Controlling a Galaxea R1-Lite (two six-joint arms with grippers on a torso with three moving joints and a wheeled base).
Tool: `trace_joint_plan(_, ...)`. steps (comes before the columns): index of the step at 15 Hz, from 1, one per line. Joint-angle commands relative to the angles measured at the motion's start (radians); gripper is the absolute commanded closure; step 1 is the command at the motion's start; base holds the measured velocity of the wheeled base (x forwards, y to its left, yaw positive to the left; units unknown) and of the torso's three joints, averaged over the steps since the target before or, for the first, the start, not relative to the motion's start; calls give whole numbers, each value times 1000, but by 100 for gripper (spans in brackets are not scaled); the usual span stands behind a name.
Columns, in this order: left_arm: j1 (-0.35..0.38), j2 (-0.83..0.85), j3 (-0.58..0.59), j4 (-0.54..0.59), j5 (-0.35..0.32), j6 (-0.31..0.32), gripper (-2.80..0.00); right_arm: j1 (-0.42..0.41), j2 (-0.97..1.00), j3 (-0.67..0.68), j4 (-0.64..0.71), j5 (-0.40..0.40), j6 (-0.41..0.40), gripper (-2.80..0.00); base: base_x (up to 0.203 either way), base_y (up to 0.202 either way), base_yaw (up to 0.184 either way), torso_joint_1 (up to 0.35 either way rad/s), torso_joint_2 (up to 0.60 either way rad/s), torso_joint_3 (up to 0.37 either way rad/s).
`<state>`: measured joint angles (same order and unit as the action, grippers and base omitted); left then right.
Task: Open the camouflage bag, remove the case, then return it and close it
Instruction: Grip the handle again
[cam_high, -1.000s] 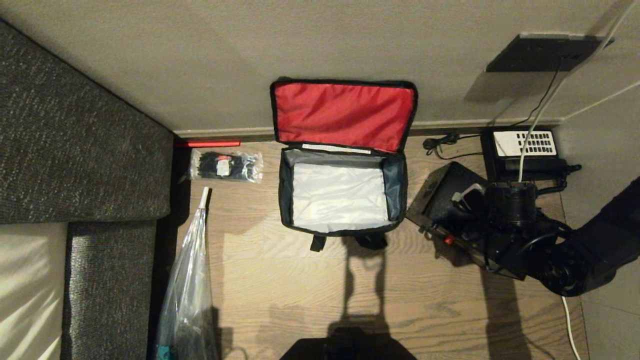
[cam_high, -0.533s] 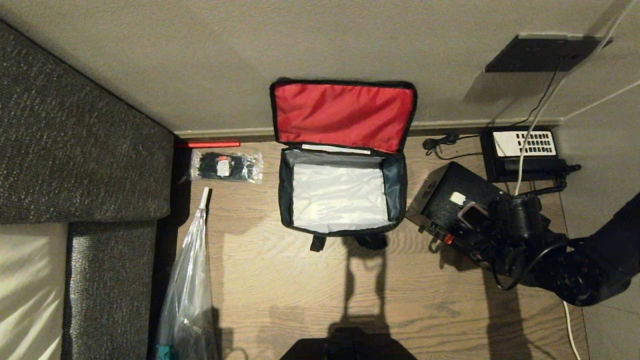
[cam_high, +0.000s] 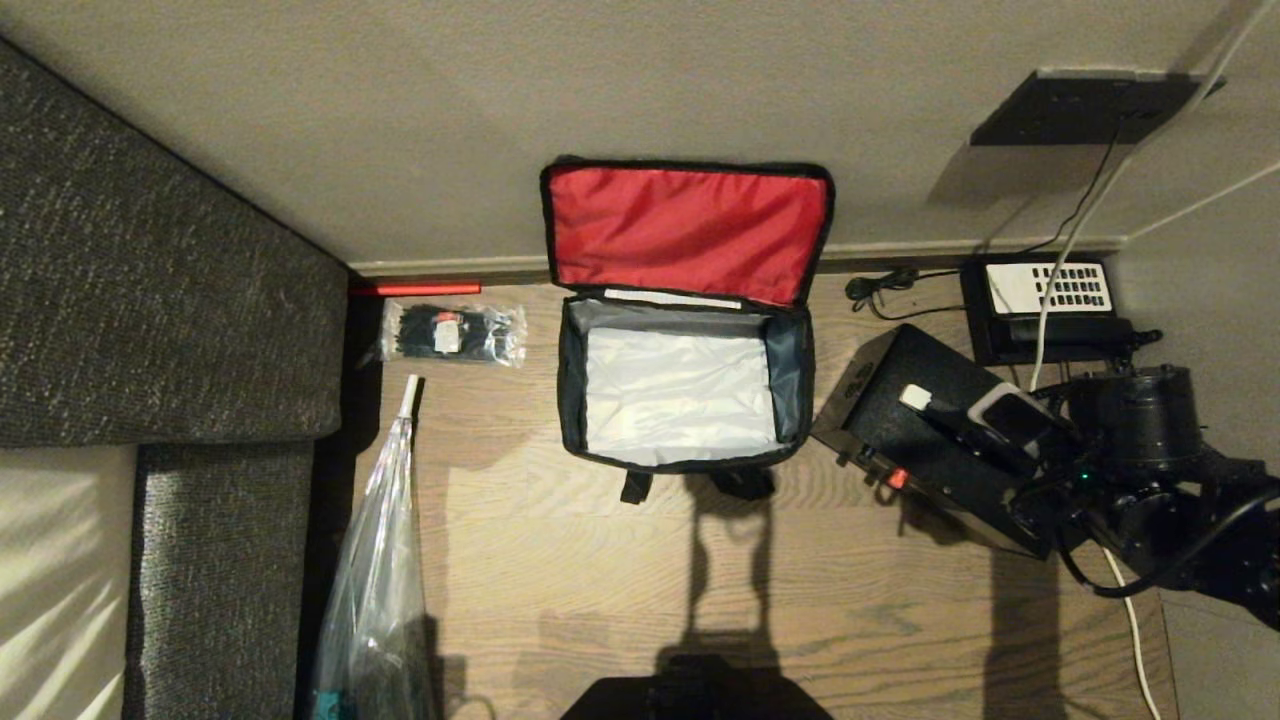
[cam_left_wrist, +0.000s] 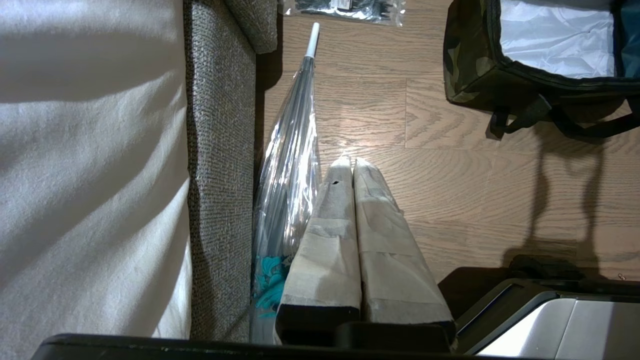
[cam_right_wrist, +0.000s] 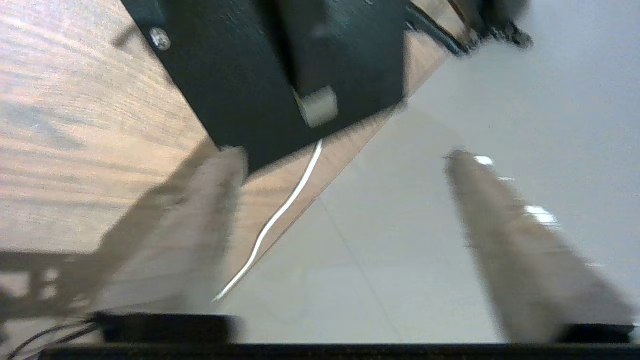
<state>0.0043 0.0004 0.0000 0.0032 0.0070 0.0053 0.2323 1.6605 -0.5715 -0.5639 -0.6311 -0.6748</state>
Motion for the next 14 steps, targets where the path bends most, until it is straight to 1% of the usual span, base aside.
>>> trace_joint_plan(1, 0, -2, 3, 0, 1, 0, 0, 0, -220, 25, 99, 5, 28, 0, 0, 0, 0, 0, 0, 0)
trace_joint_plan(5, 0, -2, 3, 0, 1, 1, 0, 6, -545, 121, 296, 42, 94, 0, 0, 0, 0, 0, 0, 0)
trace_joint_plan(8, 0, -2, 3, 0, 1, 1, 0, 8, -815, 187, 466, 164, 142, 0, 0, 0, 0, 0, 0, 0)
trace_joint_plan(10, 0, -2, 3, 0, 0, 1, 0, -6, -984, 208, 620, 179, 193, 0, 0, 0, 0, 0, 0, 0)
trace_joint_plan(11, 0, -2, 3, 0, 1, 1, 0, -22, -1056, 224, 678, 200, 255, 0, 0, 0, 0, 0, 0, 0)
trace_joint_plan(12, 1, -2, 3, 0, 1, -1, 0, -48, -1114, 248, 712, 256, 348, 0, 0, 0, 0, 0, 0, 0)
trace_joint_plan(13, 0, -2, 3, 0, 1, 0, 0, -84, -1166, 280, 729, 338, 466, 0, 0, 0, 0, 0, 0, 0)
trace_joint_plan(14, 0, -2, 3, 0, 1, 0, 0, -126, -1213, 321, 736, 414, 560, 0, 0, 0, 0, 0, 0, 0)
